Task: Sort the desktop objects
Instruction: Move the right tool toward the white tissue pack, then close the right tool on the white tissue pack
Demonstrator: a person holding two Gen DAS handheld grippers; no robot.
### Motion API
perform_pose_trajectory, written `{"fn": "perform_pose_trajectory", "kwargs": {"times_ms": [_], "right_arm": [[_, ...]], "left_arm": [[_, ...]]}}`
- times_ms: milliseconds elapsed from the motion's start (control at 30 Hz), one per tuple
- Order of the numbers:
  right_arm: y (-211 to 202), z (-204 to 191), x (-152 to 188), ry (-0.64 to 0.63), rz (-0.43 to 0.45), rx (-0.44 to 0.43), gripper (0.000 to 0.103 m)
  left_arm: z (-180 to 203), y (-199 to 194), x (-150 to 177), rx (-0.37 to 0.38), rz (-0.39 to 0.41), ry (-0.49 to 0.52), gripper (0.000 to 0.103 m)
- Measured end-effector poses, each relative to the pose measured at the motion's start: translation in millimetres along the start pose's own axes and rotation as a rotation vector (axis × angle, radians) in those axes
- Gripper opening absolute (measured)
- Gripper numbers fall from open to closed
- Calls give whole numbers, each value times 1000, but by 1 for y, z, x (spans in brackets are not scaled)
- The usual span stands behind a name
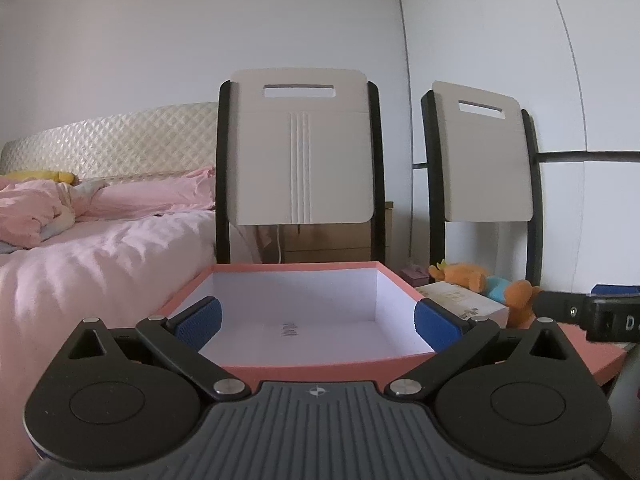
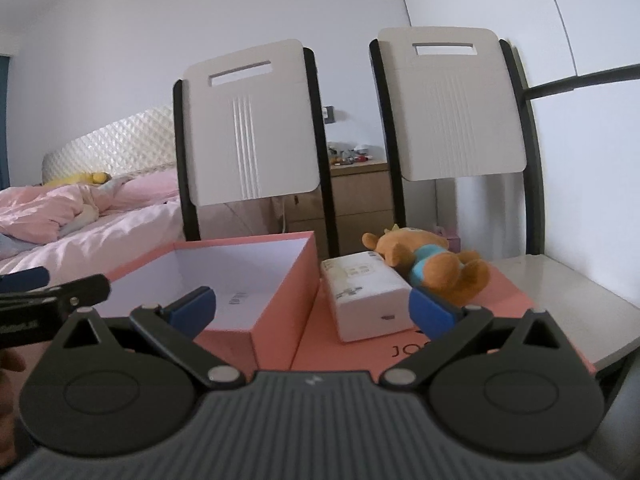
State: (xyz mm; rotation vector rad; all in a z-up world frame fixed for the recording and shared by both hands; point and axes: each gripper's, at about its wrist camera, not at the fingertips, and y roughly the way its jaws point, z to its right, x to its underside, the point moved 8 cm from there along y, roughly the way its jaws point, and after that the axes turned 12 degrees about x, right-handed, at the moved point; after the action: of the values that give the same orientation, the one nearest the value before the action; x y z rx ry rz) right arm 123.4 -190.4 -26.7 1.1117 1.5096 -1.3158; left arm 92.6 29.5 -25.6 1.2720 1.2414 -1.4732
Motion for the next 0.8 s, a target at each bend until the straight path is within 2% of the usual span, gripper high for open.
{"fn": "perform_pose_trajectory", "kwargs": {"times_ms": [167,333,467,633,800], "right_arm": [[16,-1,-19,-31,-17,-4,103],[64,8,-40,-18,-93,-27,103],[106,12,-35,-80,-131,-27,103],[153,11,-13,-111,-193,-84,102],[176,12,4,-148,-215,-86,103]], "left_arm": [[-2,-2,-1,-5,3,-12,103],[-3,-2,0,-18,4,-17,103],[-5,-1,1,-30,1,-20,103],[-7,2,4,-39,-9,-18,103],[-10,4,6,-44,-19,-25,103]]}}
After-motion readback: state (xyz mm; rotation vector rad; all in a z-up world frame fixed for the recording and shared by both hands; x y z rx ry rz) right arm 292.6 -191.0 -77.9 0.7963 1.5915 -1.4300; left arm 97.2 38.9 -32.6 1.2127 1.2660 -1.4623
